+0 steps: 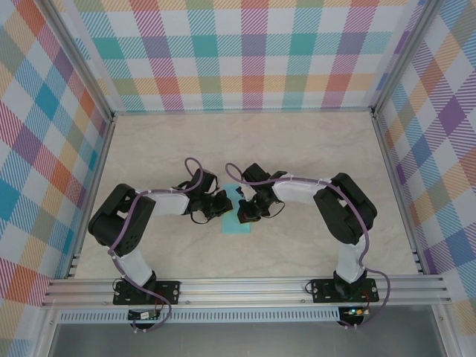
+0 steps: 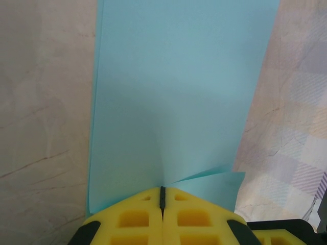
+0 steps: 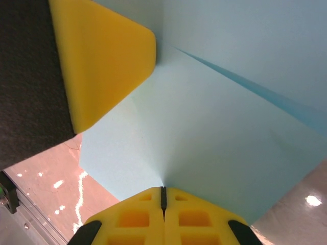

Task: Fold a paper plane with a square sheet of paper (pick it up from the middle)
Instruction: Fold the triangle a second time at the center of the table.

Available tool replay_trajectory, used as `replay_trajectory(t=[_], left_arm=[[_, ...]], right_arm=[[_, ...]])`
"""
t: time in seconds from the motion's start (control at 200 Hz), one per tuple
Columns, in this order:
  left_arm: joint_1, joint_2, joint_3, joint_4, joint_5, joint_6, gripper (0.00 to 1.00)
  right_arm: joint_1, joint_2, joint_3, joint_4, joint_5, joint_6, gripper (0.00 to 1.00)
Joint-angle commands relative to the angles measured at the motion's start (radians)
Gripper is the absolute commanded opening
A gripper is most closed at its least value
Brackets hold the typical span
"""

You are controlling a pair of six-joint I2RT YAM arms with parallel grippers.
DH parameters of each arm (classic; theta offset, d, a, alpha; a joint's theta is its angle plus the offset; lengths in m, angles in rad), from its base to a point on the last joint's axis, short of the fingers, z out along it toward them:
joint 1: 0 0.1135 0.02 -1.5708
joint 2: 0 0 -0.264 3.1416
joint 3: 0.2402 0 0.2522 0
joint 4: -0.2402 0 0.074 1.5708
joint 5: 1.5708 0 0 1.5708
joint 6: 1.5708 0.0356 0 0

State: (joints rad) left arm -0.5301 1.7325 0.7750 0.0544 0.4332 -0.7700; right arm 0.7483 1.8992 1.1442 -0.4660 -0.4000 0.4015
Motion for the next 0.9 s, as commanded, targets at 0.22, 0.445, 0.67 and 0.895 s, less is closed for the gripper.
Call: replay_trajectory(t=[0.22,0.445,0.67,0.895], left_arm=[[-0.008,0.059,-0.042,-0.187,-0.144,-0.014,0.00],[-0.008,0.061,-0.040,-0.188,-0.143,-0.015,0.00],[-0.008,0.067,-0.039,-0.190,-0.143,-0.015,0.00],[-0.008,0.075,-0.039,-0.190,-0.145,-0.017,0.00]], right_arm=[[0.009,0.002,0.012,-0.073,0.035,-0.073,0.00],[0.019,-0.027,0.006,-0.053,-0.007,-0.063,0.00],[0.031,-0.021,-0.016,-0.048,-0.013,-0.065,0.00],[0.031,-0.039,-0.040,-0.076,0.025,-0.085,0.00]])
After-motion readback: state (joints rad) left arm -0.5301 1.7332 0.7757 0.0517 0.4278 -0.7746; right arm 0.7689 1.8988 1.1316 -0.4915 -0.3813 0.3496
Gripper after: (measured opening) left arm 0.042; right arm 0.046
